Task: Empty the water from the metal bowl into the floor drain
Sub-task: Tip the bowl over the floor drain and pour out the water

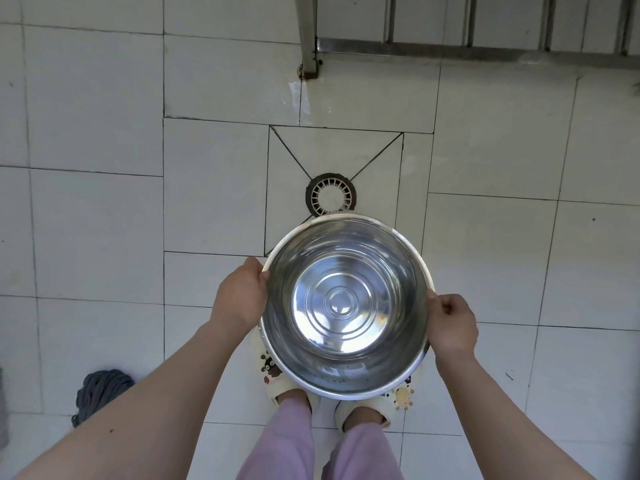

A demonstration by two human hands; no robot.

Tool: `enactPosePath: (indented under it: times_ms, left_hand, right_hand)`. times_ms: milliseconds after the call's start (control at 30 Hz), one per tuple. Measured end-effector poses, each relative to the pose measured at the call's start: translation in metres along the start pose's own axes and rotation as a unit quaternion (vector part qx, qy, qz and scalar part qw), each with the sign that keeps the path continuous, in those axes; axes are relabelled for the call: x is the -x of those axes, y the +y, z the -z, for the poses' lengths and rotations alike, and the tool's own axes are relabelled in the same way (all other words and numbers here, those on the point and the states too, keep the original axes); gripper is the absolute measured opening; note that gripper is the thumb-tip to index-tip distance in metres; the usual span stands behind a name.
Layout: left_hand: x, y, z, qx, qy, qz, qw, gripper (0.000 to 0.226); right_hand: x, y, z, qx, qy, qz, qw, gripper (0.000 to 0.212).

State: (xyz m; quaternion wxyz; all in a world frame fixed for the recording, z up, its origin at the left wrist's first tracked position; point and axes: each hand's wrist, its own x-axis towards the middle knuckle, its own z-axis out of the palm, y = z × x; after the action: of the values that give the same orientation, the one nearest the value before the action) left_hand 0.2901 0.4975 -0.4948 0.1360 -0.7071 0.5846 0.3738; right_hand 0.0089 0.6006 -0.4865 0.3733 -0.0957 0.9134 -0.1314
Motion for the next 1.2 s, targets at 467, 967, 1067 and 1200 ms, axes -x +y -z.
enactPosePath:
  times_ms: [467, 967, 1067, 1200]
  left_hand:
    - [0.0004, -0.0001, 0.0025, 0.004, -0.004, 0.006, 1.000, 0.024]
    - [0.0030, -0.0002, 0.0049, 0.013, -0.004, 0.010, 1.000, 0.024]
    - [0.0031, 0.0003, 0.0052, 0.016, -0.005, 0.010, 1.000, 0.024]
    - [0.0032, 0.0012, 0.0059, 0.016, -0.004, 0.004, 1.000, 0.023]
  right_hand:
    - [0.0007, -0.0031, -0.0016, 0.005, 0.001, -0.001, 1.000, 0.029]
    - [0.0009, -0.0041, -0.0011, 0.004, 0.001, 0.000, 1.000, 0.029]
    - [0.0013, -0.0038, -0.0010, 0.007, 0.001, -0.001, 1.000, 0.029]
    - [0.0011, -0.0052, -0.0012, 0.008, 0.000, -0.001, 1.000, 0.029]
